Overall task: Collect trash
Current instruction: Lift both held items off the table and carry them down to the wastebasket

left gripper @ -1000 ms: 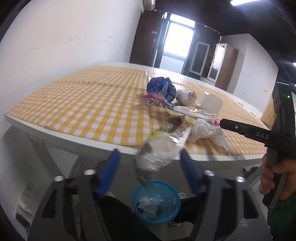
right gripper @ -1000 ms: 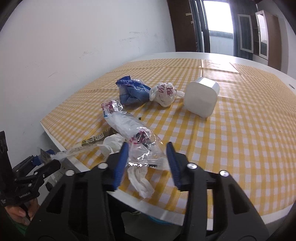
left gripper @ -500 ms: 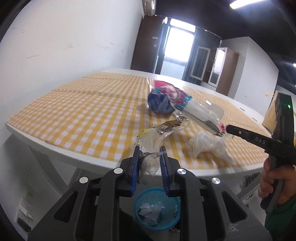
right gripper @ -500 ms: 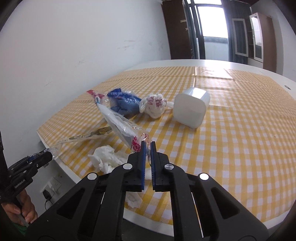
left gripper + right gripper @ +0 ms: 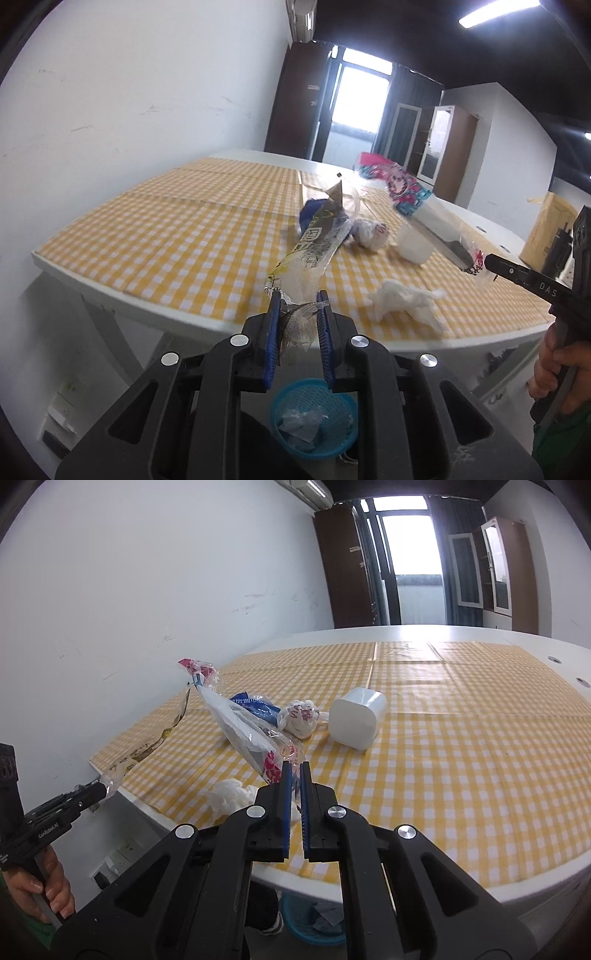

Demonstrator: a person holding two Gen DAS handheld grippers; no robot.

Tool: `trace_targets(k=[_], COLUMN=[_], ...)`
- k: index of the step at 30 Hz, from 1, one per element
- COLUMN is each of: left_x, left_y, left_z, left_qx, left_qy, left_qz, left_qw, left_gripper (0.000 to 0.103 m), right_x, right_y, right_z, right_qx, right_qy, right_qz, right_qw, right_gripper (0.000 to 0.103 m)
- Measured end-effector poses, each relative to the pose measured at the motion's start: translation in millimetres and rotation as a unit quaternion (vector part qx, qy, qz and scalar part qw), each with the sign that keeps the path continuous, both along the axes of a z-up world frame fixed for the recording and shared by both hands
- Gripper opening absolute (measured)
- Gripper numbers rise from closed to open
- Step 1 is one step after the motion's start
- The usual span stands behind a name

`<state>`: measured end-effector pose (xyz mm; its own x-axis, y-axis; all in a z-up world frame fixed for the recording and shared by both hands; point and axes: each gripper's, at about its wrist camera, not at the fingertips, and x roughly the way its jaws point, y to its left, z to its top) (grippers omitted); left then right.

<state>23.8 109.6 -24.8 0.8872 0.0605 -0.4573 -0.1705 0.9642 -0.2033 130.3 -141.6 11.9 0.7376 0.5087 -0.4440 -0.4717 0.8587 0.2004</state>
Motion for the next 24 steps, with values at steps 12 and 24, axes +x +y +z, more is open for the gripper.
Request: trace_targets(k=[12,24], left_x=[-65,-111], left_y=[-20,-56], left_z=[6,-14], left_qx=[-0.001,0.023], left_qy=[-0.004,0.041], left_qz=[-0.055,-0.126], left_qw=[0.9985,0.9909], left_gripper=[0.016,0.016], right_x=[-67,-124], right_y=[-33,-72], right_z=[15,7], right_qx=[0.008,-0.01], right_qy=[-0.018,-0.001], right_qz=[0.003,0.01], right_qw=[1.0,1.0], right_gripper=[0.004,0.004])
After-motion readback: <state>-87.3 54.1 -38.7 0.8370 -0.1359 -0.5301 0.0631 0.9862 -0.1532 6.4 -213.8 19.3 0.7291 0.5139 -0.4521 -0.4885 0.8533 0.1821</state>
